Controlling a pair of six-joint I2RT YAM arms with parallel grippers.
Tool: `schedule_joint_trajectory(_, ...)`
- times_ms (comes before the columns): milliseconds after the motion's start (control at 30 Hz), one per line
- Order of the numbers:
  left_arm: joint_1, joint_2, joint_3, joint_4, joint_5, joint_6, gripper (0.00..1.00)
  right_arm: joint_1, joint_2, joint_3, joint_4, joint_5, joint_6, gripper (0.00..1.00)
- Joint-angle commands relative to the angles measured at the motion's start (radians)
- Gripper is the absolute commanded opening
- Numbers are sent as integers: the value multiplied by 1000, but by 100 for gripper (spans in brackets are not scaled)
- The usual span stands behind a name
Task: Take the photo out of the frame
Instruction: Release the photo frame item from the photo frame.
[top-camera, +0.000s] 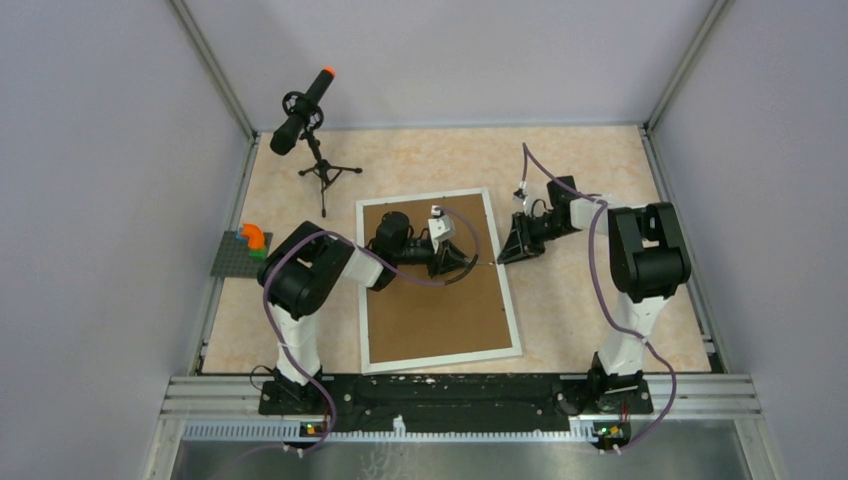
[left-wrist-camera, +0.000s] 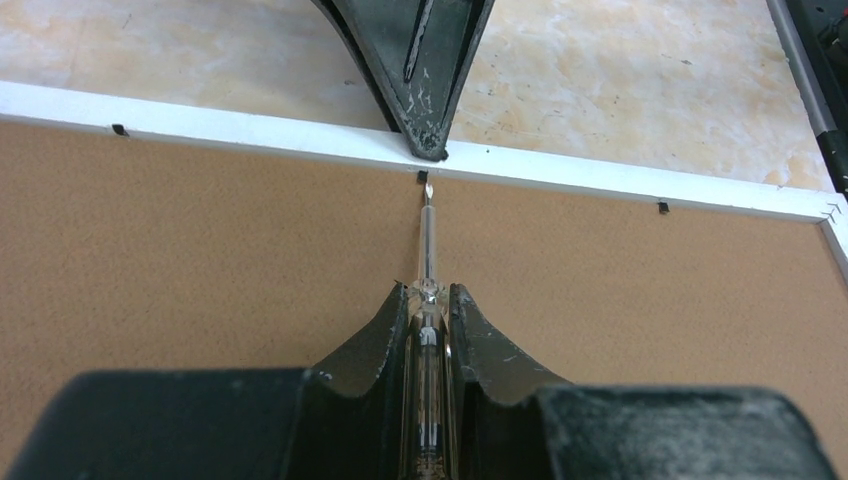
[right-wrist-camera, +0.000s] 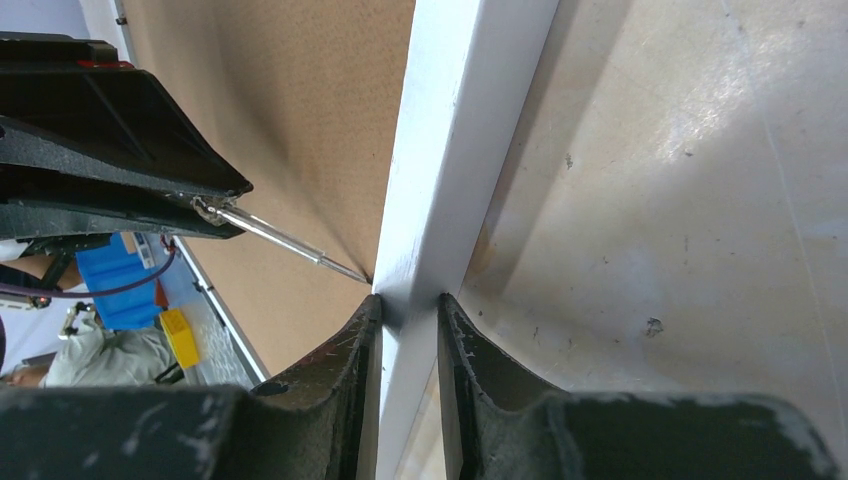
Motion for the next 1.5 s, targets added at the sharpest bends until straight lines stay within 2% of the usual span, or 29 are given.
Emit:
schedule_joint_trajectory(0,-10,60,36,-3,-47,-7,0,46,42,20,13,17,-8,12)
schedule_joint_trajectory(333,-32,97,84,-16,-81,-17,0,83,61,11,13,56,-8,0)
schedule_joint_trajectory(567,-75,48,146,-97,-95,22,0,92,73,17,12,83,0,0)
schedule_joint_trajectory(933,-202,-59,221,-204,-98,197,0,93,91,36,18,91,14,0)
schedule_joint_trajectory(1467,-260,6,379,-167,-76,188,0,94,80,30,31,97,28,0)
